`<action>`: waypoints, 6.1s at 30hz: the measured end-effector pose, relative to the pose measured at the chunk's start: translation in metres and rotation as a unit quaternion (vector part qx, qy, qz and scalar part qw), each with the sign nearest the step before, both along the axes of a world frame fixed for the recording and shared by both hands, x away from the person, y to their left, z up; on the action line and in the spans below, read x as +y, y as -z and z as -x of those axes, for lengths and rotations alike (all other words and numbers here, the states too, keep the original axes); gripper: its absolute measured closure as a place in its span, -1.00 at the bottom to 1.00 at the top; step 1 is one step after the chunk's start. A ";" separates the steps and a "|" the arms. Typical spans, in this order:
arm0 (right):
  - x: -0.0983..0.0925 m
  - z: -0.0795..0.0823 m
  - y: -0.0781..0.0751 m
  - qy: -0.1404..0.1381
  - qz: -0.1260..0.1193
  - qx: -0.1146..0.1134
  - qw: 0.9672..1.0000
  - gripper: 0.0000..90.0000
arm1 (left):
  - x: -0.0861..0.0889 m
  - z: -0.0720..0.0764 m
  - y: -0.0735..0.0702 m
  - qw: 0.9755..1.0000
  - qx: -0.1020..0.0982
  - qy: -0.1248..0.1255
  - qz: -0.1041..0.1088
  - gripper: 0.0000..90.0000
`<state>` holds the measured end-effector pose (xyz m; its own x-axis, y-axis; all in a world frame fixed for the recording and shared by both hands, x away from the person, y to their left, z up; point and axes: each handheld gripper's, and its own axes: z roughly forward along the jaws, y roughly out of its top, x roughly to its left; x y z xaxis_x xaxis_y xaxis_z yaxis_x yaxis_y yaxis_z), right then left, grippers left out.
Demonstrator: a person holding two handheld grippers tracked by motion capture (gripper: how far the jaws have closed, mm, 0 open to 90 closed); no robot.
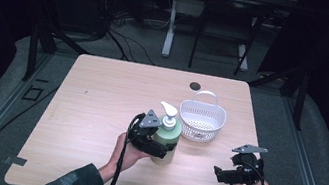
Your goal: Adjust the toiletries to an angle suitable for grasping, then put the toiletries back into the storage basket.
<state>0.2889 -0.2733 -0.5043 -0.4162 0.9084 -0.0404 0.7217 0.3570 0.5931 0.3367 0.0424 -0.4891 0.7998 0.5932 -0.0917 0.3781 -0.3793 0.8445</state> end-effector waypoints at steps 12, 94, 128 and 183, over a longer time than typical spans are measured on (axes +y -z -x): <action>0.000 0.000 0.000 -0.006 -0.002 0.002 1.000 -1.00 | -0.010 0.003 0.000 1.000 -0.002 0.008 0.001 -0.77; 0.003 0.003 -0.001 -0.011 -0.003 -0.016 1.000 -1.00 | 0.168 0.004 0.011 0.981 0.080 -0.135 -0.111 -1.00; 0.028 0.028 -0.042 -0.040 -0.089 -0.082 0.992 -1.00 | 0.176 0.006 0.017 0.977 0.119 -0.142 -0.106 -1.00; 0.103 -0.013 -0.079 -0.108 -0.174 -0.152 0.967 -1.00 | 0.153 -0.002 0.022 0.976 0.106 -0.121 -0.148 -1.00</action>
<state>0.3018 -0.1708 -0.4249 -0.6142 0.7825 0.1021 0.4260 0.2198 0.8776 0.3383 0.1951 -0.5110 0.6144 0.7882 -0.0348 0.6410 -0.4729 0.6046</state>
